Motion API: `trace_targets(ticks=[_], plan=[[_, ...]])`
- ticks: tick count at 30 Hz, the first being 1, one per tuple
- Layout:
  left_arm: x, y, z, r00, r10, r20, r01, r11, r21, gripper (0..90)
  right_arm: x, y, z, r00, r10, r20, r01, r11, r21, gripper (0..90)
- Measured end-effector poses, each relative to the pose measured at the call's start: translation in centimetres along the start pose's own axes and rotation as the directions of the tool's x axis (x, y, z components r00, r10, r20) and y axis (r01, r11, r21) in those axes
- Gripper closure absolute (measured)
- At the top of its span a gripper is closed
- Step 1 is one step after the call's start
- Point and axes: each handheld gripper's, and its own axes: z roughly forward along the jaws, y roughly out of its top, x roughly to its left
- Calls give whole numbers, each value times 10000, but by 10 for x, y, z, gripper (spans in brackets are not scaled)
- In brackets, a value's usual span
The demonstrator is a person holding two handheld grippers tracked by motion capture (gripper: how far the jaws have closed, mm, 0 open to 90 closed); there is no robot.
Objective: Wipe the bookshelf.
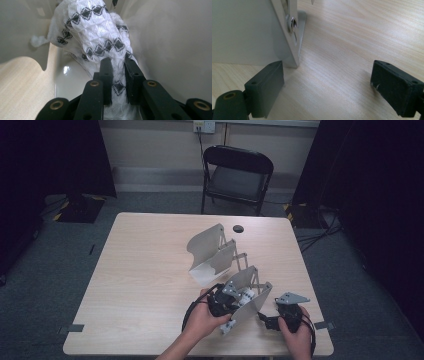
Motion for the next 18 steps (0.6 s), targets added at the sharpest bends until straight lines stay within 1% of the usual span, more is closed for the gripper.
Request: trace_targets(ticks=[4,5,6,7,8,9,11,12,15,16,18], plan=[[1,-5,2,10000,-37,18,37,10000,13,782,0,0,0,10000,-4,-4,4,10000,-1,108],[2,-8,5,10000,-50,40,50,10000,-4,781,0,0,0,10000,-6,-2,6,10000,2,108],[3,-9,7,9999,-103,19,103,9999,101,780,0,0,0,10000,-5,-3,5,10000,2,108],[3,-9,7,9999,-103,19,103,9999,101,779,0,0,0,10000,-5,-3,5,10000,2,108],[4,-14,11,9999,-28,-101,32,9993,367,779,0,0,0,10000,-5,-3,5,10000,1,108],[4,-16,13,9998,67,-171,-59,9989,465,778,0,0,0,10000,-3,-3,3,10000,2,108],[5,-19,14,9999,15,-138,-10,9992,401,777,0,0,0,10000,-6,-4,6,10000,3,108],[6,-21,14,9997,-237,-71,239,9994,258,777,0,0,0,10000,-7,-5,7,10000,1,108],[4,-19,10,9997,-227,-124,230,9993,289,778,0,0,0,10000,-9,-7,9,10000,0,108],[2,-11,1,9998,29,-196,-23,9996,287,779,0,0,0,10000,-10,-7,10,10000,2,108],[1,1,-12,9995,175,-274,-173,9998,40,780,0,0,0,10000,-10,-8,10,10000,2,108]])
